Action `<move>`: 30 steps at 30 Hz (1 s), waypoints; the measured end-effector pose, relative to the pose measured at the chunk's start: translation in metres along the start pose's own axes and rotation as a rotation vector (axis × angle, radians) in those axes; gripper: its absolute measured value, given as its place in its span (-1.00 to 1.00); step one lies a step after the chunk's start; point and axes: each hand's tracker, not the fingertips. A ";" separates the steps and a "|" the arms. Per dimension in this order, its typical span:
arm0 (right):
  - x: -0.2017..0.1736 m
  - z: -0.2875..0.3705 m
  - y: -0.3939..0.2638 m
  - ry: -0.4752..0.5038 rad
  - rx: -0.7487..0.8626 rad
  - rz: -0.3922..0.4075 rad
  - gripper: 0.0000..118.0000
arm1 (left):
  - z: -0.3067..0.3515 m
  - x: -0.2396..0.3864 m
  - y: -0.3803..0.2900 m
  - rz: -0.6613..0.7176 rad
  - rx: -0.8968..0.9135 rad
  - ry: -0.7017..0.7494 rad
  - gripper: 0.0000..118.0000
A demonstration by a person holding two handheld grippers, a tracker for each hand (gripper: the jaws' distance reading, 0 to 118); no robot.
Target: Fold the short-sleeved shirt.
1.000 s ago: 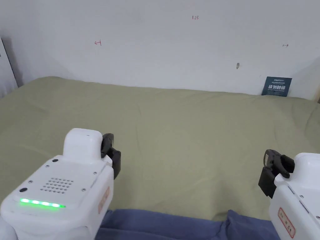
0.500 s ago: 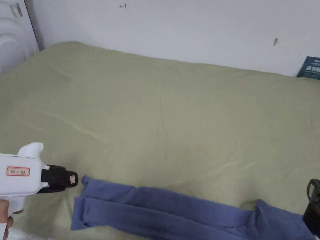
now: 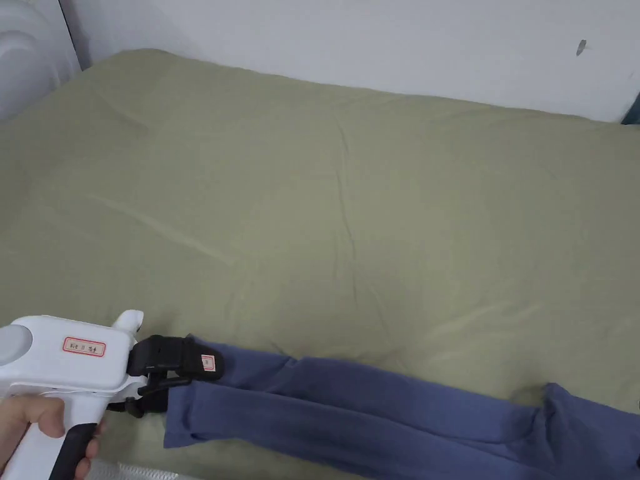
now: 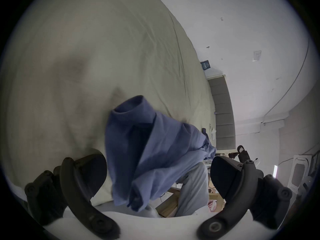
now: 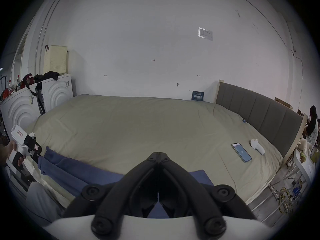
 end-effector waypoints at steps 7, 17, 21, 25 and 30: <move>0.001 -0.001 -0.006 0.008 -0.030 -0.023 -0.97 | -0.014 0.012 0.001 -0.069 -0.018 0.003 0.82; 0.002 0.001 -0.006 0.035 -0.025 -0.036 -0.97 | 0.011 0.005 0.000 -0.054 0.078 0.101 -0.94; 0.005 0.000 -0.001 0.044 -0.010 -0.023 -0.97 | 0.042 0.007 -0.006 -0.047 0.151 0.133 -0.94; 0.010 0.001 0.001 0.059 0.001 -0.040 -0.97 | 0.085 0.016 -0.015 -0.036 0.237 0.216 -0.94; 0.015 0.005 -0.002 0.063 0.010 -0.055 -0.97 | 0.088 0.069 -0.029 -0.114 0.224 0.325 -0.94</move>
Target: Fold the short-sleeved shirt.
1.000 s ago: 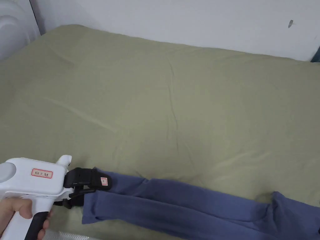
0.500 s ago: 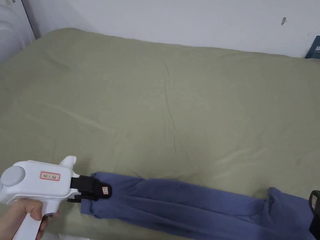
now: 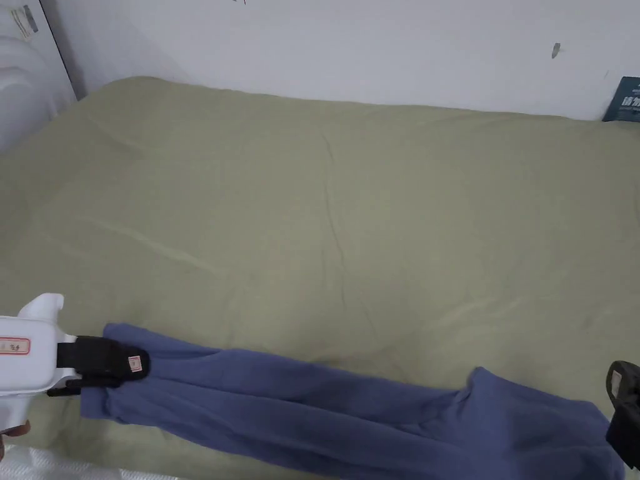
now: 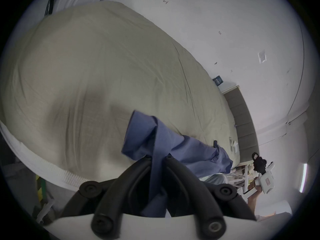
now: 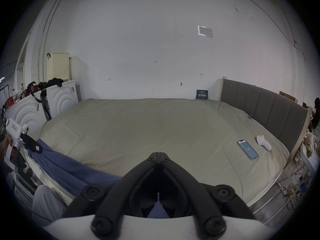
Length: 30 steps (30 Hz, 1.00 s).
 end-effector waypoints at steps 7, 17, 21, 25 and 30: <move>0.014 0.011 -0.009 -0.007 -0.011 -0.032 -0.97 | -0.016 0.128 -0.012 -0.206 -0.013 0.040 -0.94; 0.049 0.023 -0.025 -0.055 -0.042 -0.102 -0.97 | -0.160 0.248 -0.060 -0.451 -0.197 0.114 -0.94; 0.062 0.027 -0.025 -0.088 -0.046 -0.144 -0.97 | -0.225 0.260 -0.087 -0.516 -0.292 0.078 0.86; 0.071 0.030 -0.023 -0.103 -0.042 -0.160 -0.97 | -0.207 0.251 -0.075 -0.400 -0.260 0.028 0.94; 0.071 0.022 -0.025 -0.081 -0.054 -0.192 -0.97 | -0.153 0.219 -0.050 -0.300 -0.107 -0.086 -1.00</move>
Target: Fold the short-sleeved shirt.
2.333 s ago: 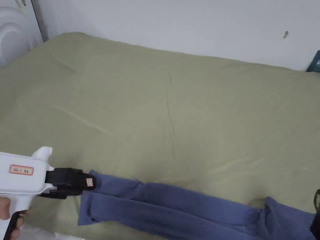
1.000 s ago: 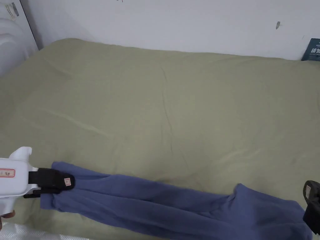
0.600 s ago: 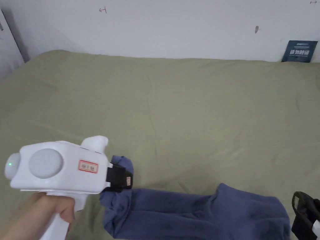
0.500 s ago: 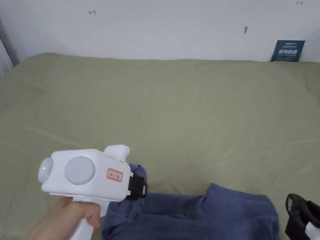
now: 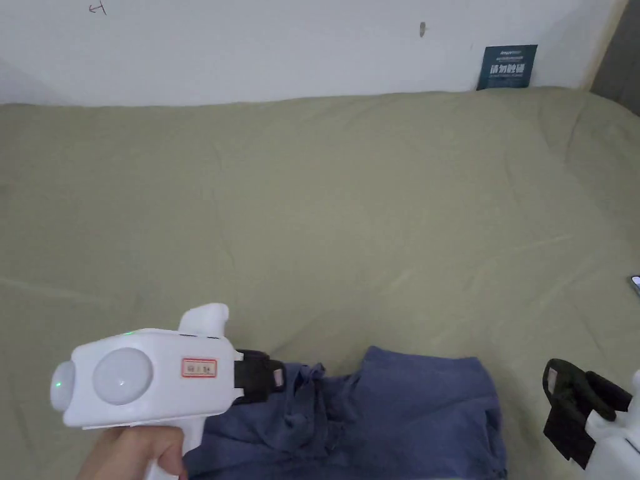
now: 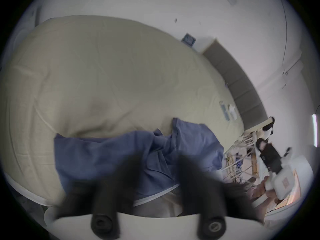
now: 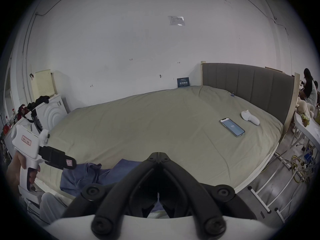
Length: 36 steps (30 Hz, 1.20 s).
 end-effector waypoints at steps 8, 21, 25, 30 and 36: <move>-0.012 -0.006 -0.005 0.044 -0.035 -0.006 -0.97 | -0.074 -0.036 -0.030 0.172 -0.110 -0.054 -1.00; -0.028 -0.012 -0.005 0.059 -0.070 0.030 -0.97 | -0.020 -0.036 -0.016 0.111 -0.091 -0.187 -1.00; -0.042 -0.019 -0.007 0.090 -0.084 0.050 -0.97 | 0.048 -0.079 -0.015 0.093 -0.014 -0.060 -1.00; -0.060 -0.025 -0.009 0.114 -0.099 0.079 -0.97 | 0.054 -0.134 -0.025 0.118 -0.044 0.020 -1.00; -0.071 -0.026 -0.008 0.122 -0.116 0.106 -0.97 | 0.022 -0.152 -0.033 0.192 -0.065 -0.188 1.00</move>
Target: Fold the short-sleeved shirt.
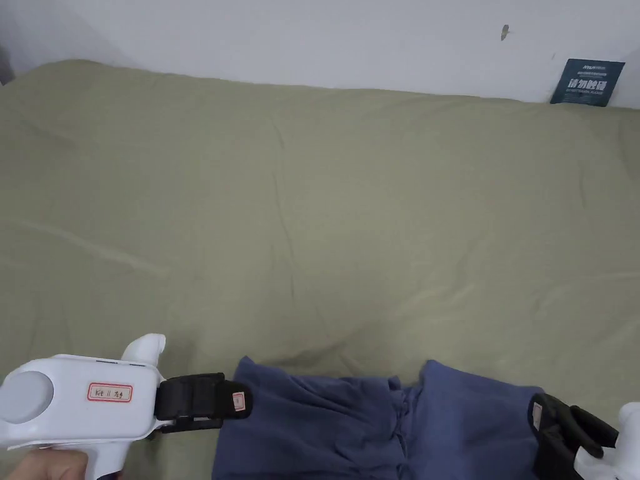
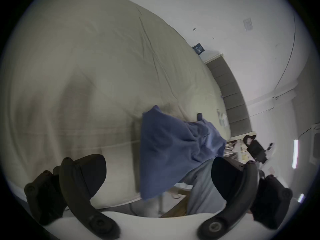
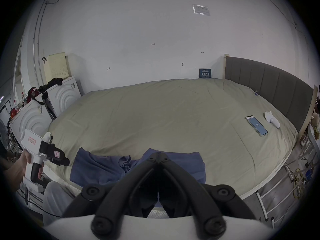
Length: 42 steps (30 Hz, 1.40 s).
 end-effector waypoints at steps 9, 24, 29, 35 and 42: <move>0.001 -0.003 -0.003 -0.019 -0.036 0.014 -0.97 | -0.055 -0.020 0.013 0.143 -0.045 -0.307 1.00; 0.009 0.005 0.010 -0.007 0.018 -0.012 -0.97 | 0.026 -0.009 0.007 0.177 0.107 -0.075 -0.86; 0.006 0.000 0.013 0.024 0.037 -0.005 -0.97 | 0.113 -0.003 0.006 0.156 0.238 0.168 -0.86; 0.004 -0.002 0.012 0.045 0.044 -0.008 -0.97 | 0.136 0.054 0.013 0.049 0.168 0.393 -0.86; 0.005 0.016 0.020 -0.048 0.202 0.056 -0.97 | 0.082 0.134 0.022 -0.108 0.051 0.369 -0.86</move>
